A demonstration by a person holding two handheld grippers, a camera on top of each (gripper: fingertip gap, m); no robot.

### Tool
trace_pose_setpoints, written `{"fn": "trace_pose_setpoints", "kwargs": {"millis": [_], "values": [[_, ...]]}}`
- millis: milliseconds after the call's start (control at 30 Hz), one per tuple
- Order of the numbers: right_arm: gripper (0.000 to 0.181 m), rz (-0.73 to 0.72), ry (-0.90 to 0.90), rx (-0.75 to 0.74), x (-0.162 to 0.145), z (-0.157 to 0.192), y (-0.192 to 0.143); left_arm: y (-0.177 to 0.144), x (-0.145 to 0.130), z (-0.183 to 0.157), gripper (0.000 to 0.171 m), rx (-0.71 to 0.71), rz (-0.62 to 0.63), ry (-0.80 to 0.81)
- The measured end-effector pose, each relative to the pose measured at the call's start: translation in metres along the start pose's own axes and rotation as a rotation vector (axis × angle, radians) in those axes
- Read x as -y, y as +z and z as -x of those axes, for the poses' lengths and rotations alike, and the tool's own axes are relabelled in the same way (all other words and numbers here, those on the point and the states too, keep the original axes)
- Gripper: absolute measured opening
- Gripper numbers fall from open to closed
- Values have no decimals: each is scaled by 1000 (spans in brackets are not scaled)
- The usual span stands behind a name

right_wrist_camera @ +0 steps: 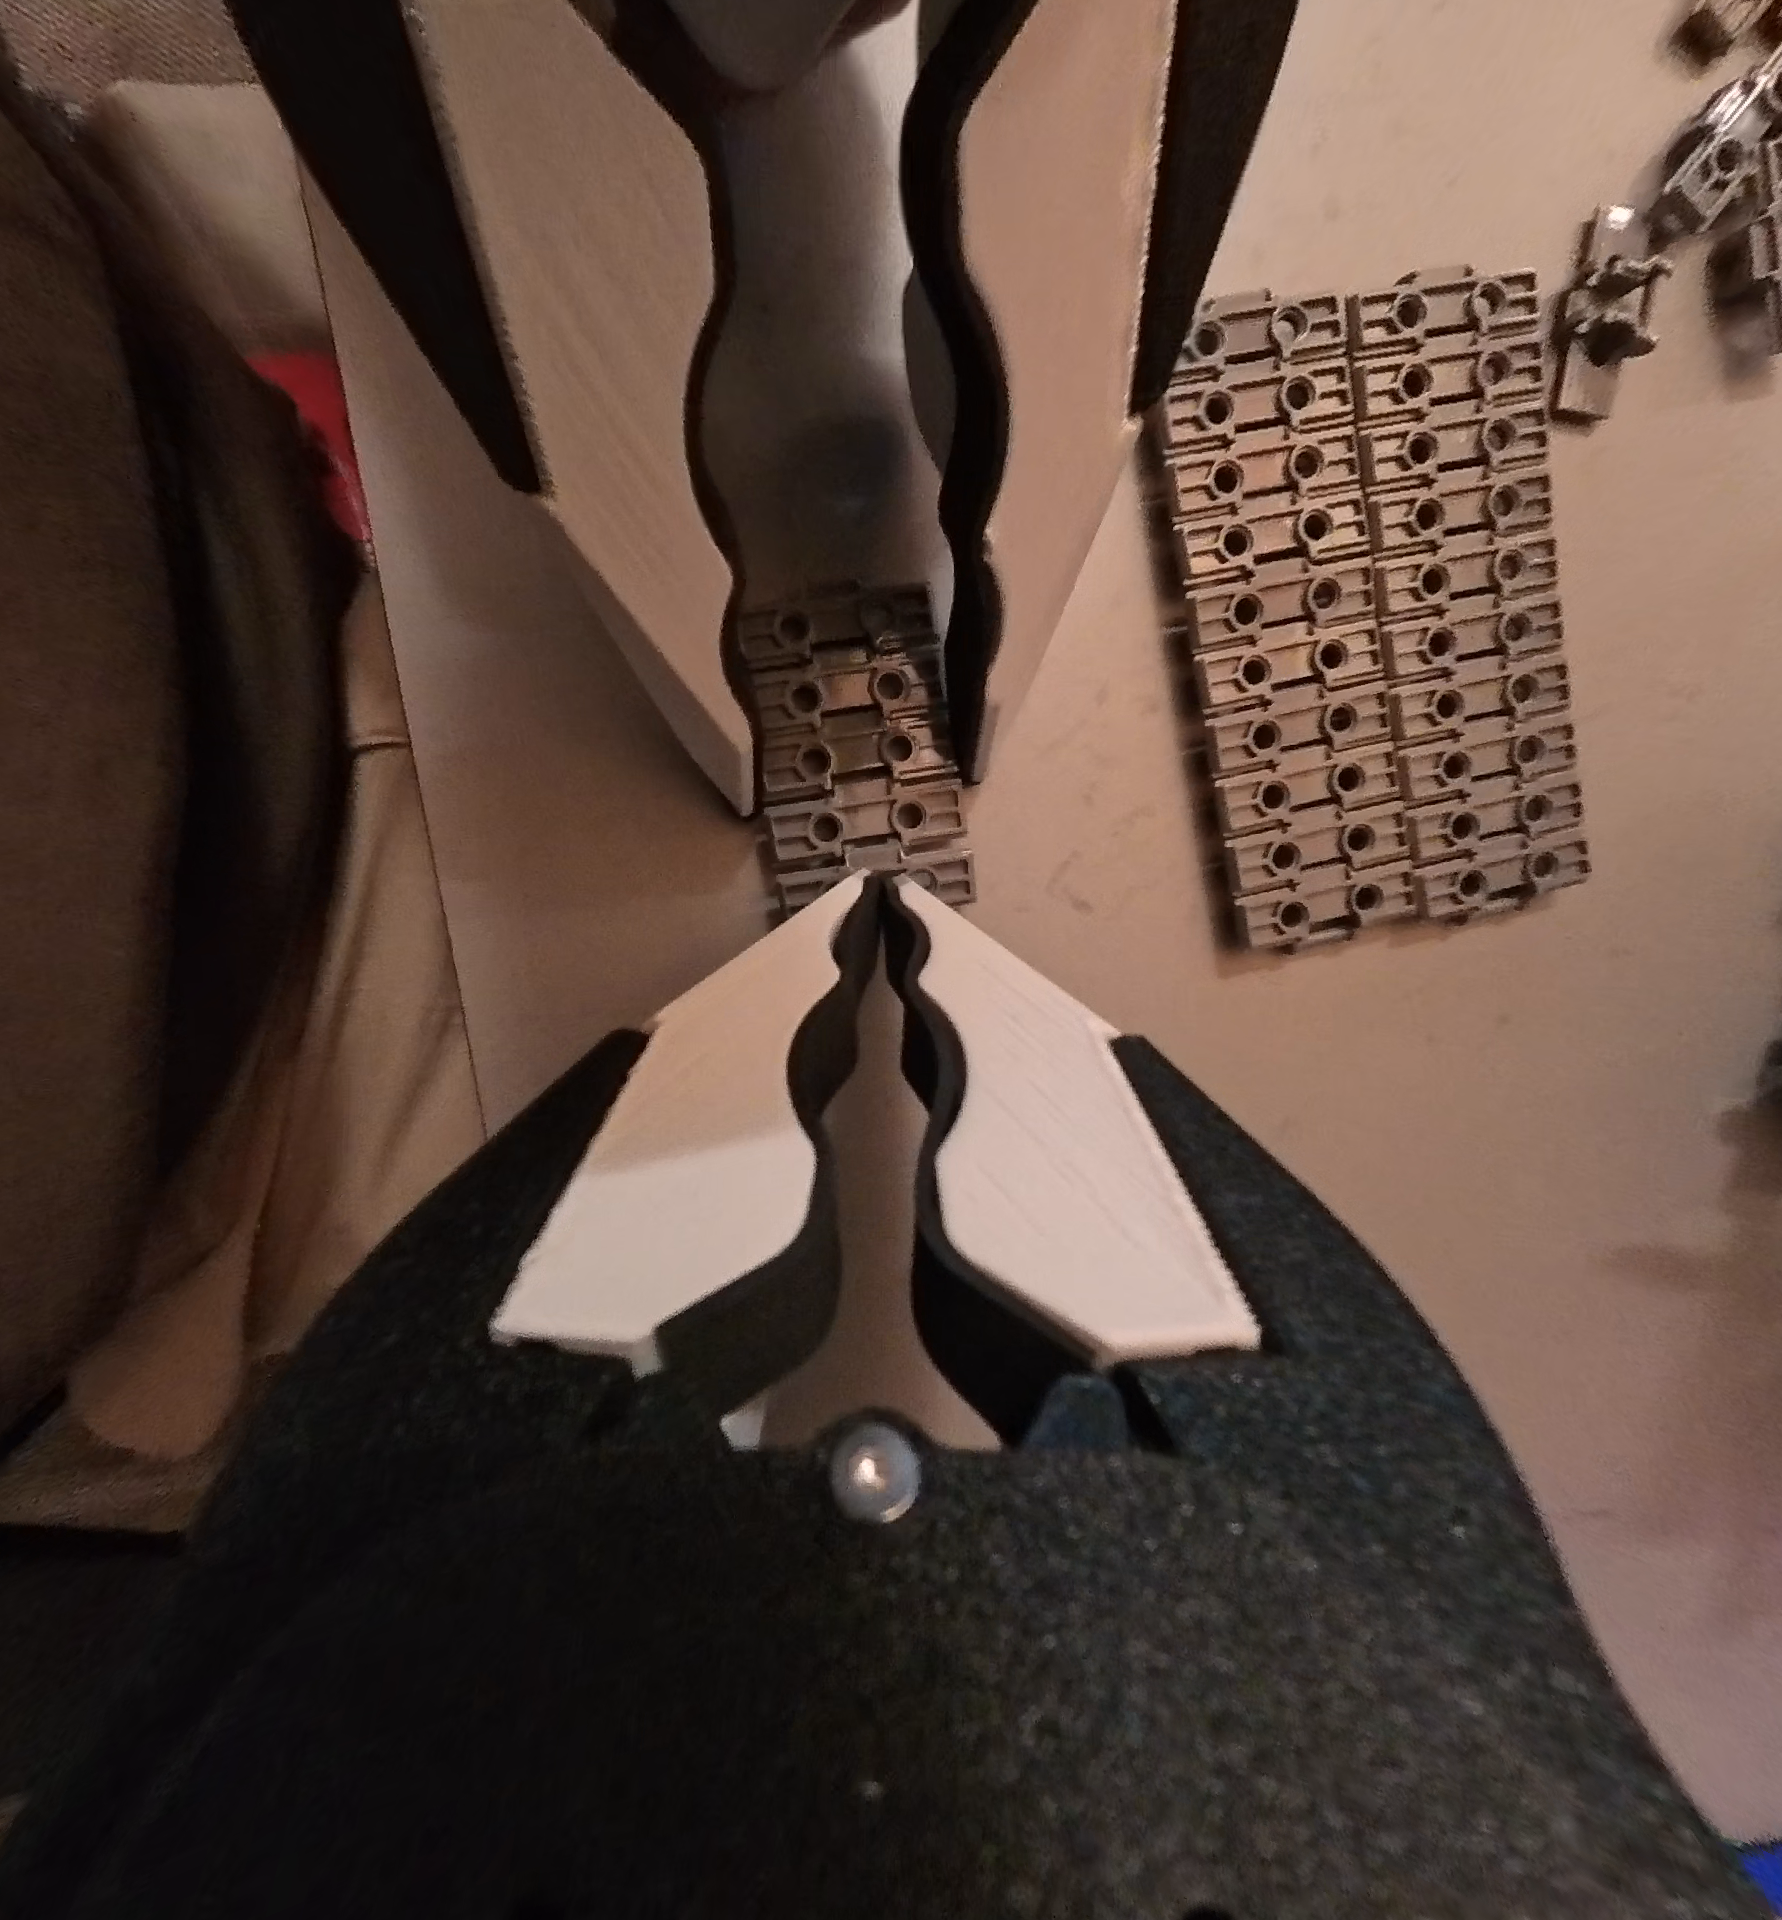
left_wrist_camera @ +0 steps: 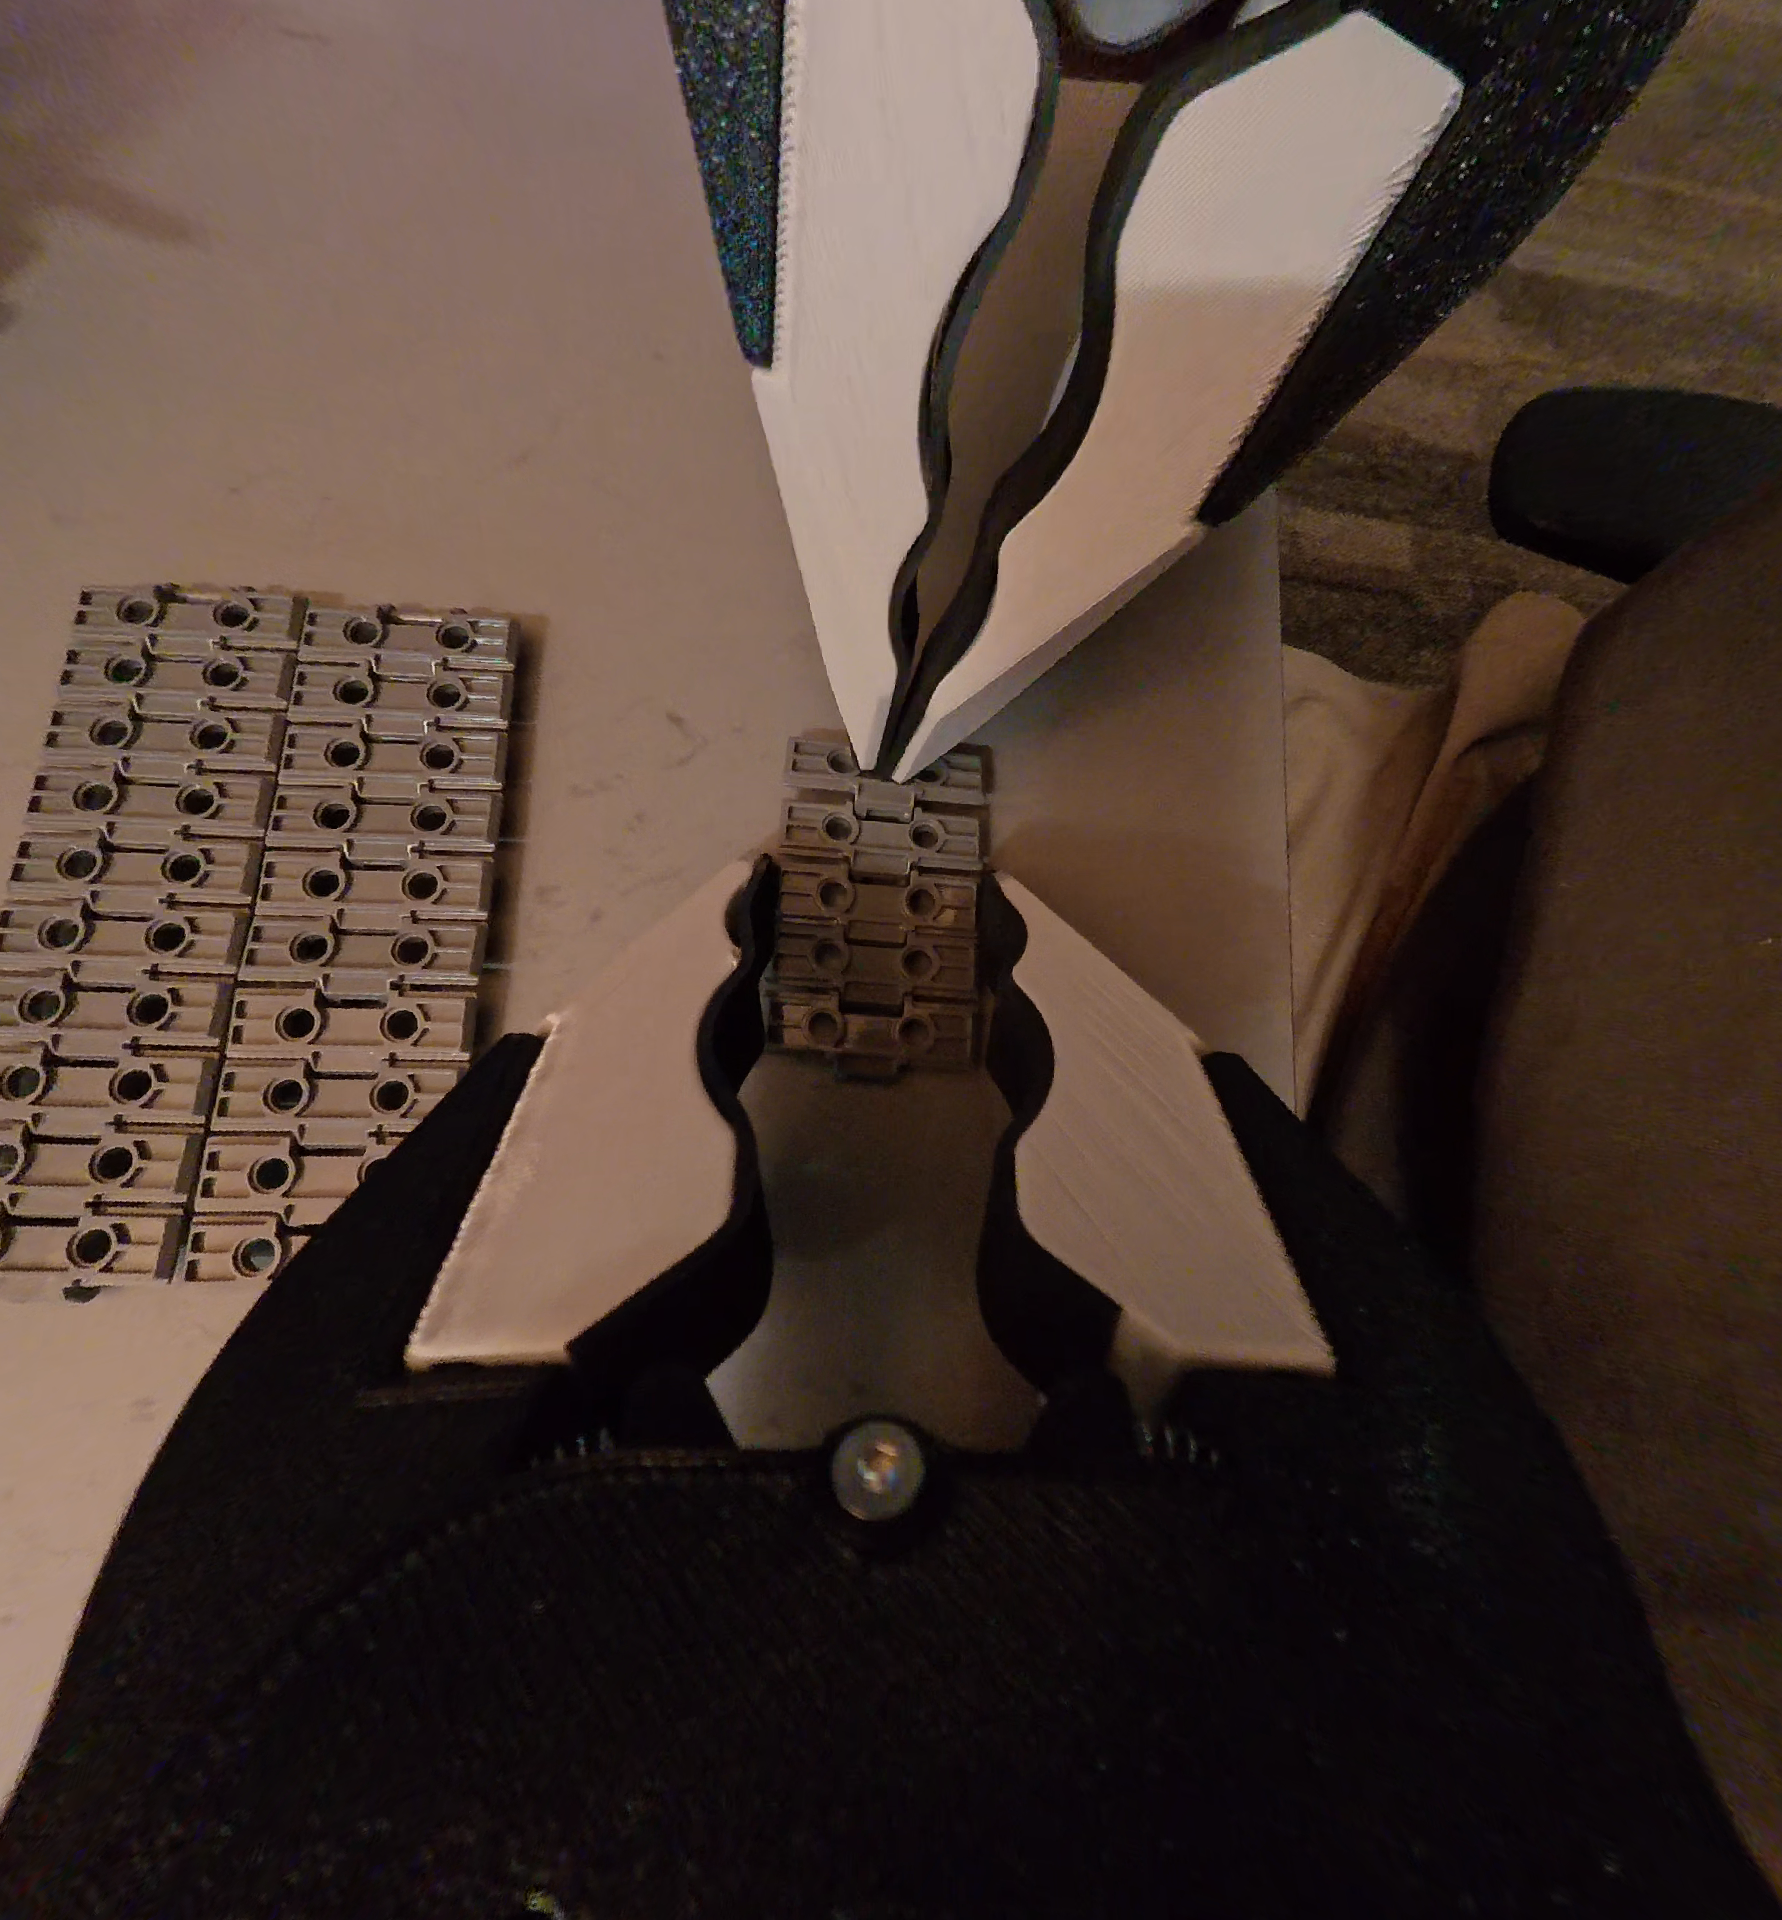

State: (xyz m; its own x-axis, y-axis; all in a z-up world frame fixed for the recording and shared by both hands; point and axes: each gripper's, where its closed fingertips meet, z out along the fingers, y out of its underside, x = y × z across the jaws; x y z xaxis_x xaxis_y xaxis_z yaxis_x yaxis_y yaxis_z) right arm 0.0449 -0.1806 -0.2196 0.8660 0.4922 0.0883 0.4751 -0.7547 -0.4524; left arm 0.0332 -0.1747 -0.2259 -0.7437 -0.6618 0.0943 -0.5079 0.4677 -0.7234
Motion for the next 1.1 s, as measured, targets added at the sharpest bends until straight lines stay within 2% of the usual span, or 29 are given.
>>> {"fn": "trace_pose_setpoints", "kwargs": {"millis": [200, 500, 633, 867, 1033, 1100], "values": [[0, 22, 9, 56, 1, 0, 1, 0, 1, 0, 35, -3, -2, 2], [0, 89, 168, 256, 1, 0, 2, 1, 1, 0, 35, 10, 0, 18], [0, 106, 213, 294, 2, 0, 3, 1, 1, 0, 35, 21, 1, 29], [0, 157, 154, 206, 11, 2, 8, 1, 0, 1, 36, 36, 3, 45], [0, 97, 140, 90, 12, 1, 8, 0, -2, 1, 38, 24, 9, 26], [0, 53, 134, 17, 16, 0, 9, -3, -4, 1, 49, 32, 9, 24]]}}
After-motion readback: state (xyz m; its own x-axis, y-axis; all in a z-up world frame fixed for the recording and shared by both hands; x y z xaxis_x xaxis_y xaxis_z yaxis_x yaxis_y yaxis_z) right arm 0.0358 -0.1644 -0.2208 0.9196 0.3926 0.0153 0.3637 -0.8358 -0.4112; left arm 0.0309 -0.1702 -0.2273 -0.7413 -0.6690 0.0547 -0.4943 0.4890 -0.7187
